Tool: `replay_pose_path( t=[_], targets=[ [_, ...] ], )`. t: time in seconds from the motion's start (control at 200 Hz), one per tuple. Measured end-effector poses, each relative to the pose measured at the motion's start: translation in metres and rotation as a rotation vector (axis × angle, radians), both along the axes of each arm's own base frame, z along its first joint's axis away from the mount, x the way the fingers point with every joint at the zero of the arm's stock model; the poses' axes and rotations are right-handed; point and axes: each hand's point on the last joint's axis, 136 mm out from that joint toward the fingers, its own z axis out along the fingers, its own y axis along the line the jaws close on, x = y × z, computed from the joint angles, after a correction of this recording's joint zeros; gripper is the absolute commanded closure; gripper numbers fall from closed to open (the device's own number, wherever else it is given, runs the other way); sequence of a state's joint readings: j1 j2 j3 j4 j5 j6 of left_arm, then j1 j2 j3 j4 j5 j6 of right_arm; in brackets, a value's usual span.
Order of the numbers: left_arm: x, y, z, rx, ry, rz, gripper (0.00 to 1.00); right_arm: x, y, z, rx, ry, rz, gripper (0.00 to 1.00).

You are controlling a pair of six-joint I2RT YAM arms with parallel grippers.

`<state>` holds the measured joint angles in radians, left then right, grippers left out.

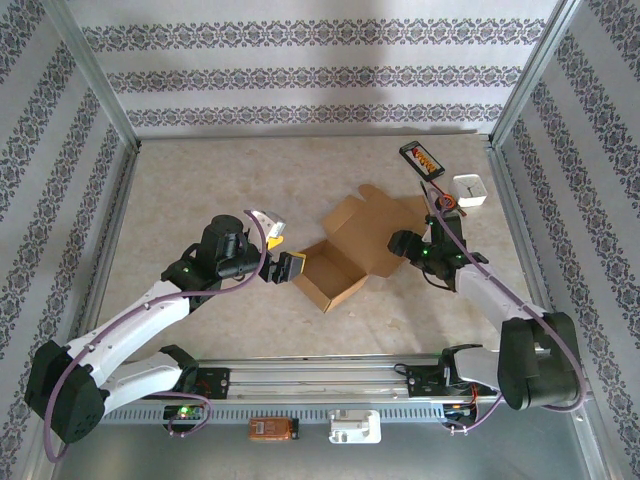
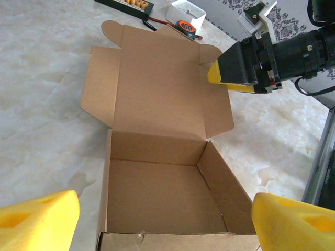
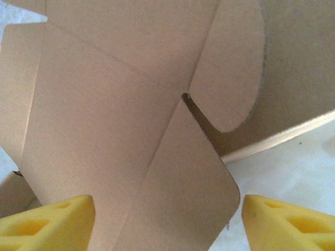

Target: Fold the paper box

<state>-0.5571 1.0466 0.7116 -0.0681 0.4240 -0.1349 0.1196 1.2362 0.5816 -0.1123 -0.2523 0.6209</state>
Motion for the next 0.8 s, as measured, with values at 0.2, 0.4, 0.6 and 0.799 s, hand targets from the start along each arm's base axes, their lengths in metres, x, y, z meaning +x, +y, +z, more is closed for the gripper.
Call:
replay_pose_path(
  t=[0.2, 0.4, 0.6, 0.799],
  targets=[
    [0.003, 0.003, -0.001, 0.005, 0.0, 0.025, 0.15, 0.003, 0.001, 0.003, -0.008, -0.037, 0.018, 0.73],
    [0.018, 0.011, 0.011, 0.014, 0.0, 0.128, 0.14, 0.006, 0.008, 0.029, -0.049, -0.167, 0.109, 0.98],
    [0.038, 0.034, 0.019, 0.019, 0.001, 0.278, 0.14, 0.005, 0.05, 0.057, -0.178, -0.351, 0.416, 1.0],
    [0.055, 0.071, 0.012, 0.018, 0.055, 0.409, 0.11, 0.005, 0.091, 0.094, -0.321, -0.608, 0.697, 1.0]
  ],
)
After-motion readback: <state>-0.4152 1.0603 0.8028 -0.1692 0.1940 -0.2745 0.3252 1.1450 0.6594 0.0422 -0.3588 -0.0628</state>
